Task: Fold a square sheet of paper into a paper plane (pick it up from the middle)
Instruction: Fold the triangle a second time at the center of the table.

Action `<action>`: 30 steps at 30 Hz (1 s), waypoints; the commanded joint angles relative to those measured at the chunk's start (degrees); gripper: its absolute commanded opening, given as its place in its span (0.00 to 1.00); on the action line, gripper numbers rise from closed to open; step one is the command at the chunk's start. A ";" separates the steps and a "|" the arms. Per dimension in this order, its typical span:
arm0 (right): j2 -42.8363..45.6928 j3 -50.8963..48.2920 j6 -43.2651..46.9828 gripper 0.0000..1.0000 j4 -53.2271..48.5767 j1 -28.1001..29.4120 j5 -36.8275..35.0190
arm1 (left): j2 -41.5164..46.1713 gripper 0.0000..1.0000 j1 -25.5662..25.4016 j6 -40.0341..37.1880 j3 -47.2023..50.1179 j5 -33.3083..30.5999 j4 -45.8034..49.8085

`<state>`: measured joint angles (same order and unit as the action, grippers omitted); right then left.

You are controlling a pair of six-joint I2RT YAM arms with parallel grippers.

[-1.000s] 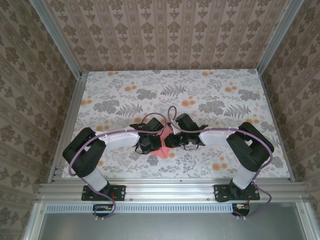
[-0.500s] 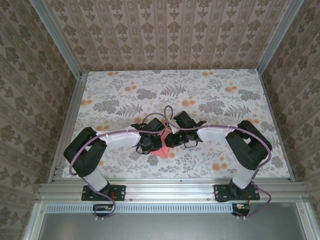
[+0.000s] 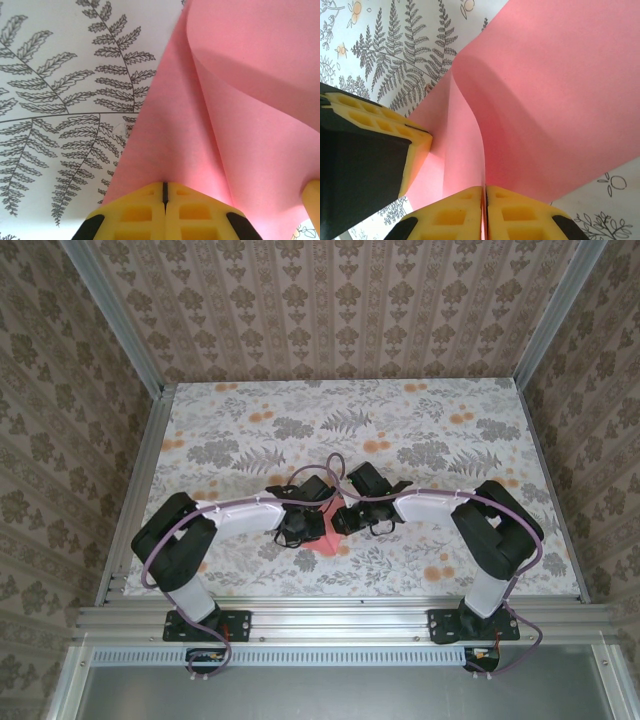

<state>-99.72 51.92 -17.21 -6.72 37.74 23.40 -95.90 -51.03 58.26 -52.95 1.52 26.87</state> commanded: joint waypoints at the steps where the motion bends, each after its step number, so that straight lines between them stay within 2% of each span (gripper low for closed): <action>1: -1.61 1.83 1.85 0.12 -1.33 -0.32 -1.51 | -2.97 0.03 -0.73 -1.22 0.37 -0.12 1.83; 30: -4.25 2.00 0.91 0.12 -0.81 -0.29 -0.90 | -2.50 0.03 -1.00 -1.08 -0.13 -0.96 2.48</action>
<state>-102.94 52.80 -16.49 -6.70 37.74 23.07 -96.42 -51.35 58.24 -53.67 1.06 27.24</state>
